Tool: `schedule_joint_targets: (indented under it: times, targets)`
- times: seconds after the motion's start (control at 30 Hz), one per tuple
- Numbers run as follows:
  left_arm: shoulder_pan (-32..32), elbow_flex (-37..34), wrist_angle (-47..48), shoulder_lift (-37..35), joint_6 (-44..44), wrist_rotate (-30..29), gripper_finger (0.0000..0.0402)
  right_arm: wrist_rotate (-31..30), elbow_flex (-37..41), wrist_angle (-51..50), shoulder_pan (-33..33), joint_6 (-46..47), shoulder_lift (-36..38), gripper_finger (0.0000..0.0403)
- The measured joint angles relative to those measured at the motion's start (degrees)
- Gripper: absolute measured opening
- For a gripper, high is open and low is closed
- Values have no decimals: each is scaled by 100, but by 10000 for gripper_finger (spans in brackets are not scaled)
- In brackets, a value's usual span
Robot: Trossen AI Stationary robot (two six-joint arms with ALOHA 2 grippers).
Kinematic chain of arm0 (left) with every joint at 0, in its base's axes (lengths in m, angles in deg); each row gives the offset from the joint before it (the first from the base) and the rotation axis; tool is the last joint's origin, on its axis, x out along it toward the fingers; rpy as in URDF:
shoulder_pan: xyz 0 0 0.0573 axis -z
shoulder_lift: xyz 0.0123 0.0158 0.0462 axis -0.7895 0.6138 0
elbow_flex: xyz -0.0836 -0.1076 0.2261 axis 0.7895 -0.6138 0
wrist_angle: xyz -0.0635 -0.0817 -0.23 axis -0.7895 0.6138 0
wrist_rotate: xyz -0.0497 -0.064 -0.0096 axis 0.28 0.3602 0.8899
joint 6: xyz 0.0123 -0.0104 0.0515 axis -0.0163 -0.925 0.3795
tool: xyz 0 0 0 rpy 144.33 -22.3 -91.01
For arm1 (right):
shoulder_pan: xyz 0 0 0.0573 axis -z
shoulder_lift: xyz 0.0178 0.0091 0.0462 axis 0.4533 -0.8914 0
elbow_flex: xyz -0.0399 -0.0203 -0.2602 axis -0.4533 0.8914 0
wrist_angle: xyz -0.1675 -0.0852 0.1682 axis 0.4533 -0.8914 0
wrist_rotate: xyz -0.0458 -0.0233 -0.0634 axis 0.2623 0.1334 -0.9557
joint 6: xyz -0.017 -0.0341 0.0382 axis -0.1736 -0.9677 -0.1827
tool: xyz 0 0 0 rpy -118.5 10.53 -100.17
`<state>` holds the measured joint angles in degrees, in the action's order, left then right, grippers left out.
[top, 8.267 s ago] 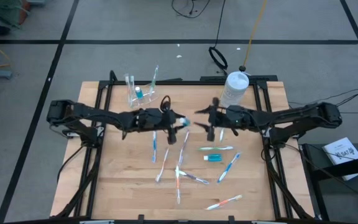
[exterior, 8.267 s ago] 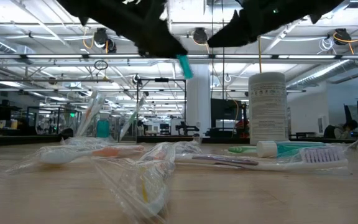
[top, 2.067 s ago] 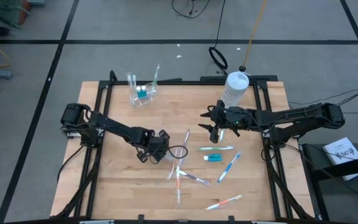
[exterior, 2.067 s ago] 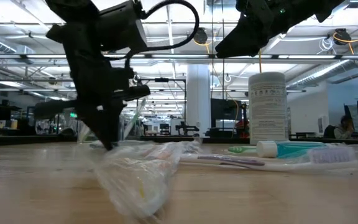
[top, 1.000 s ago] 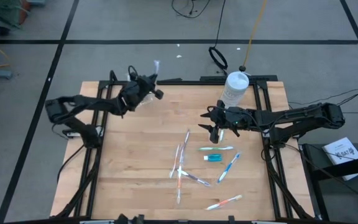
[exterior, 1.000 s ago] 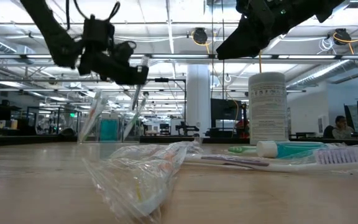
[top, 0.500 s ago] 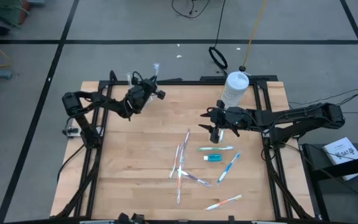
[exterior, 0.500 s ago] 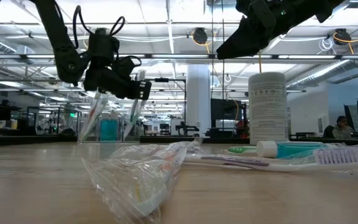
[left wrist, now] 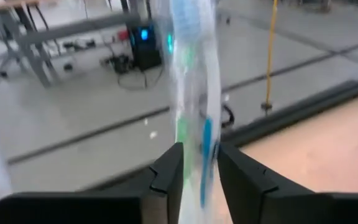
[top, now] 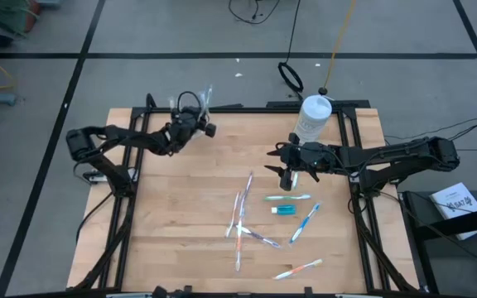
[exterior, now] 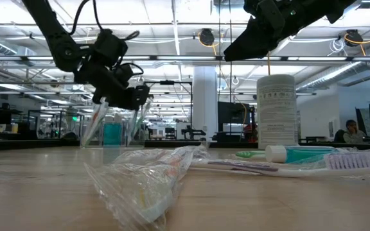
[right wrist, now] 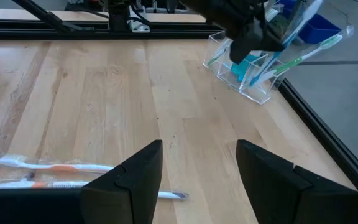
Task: Pick & Place toothbrushing station
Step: Put the blue toothbrush into the transparent organizer, then put the orange toothbrush into the transparent organizer
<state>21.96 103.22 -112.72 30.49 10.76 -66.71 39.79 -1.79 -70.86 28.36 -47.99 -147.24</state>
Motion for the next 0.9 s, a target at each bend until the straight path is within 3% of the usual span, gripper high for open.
schedule_joint_targets:
  times: [0.23,0.47,0.73,0.9]
  targets:
    - [70,0,1232,-64,-145,-1,132,0,0,0,0,2,0,196]
    - [189,21,877,-210,137,10,134,0,0,0,0,2,0,196]
    - [410,303,1056,-1070,1007,-68,134,-4,-2,-2,0,2,2,196]
    - [451,306,1889,-1496,156,260,134,5,-1,-13,-2,152,0,196]
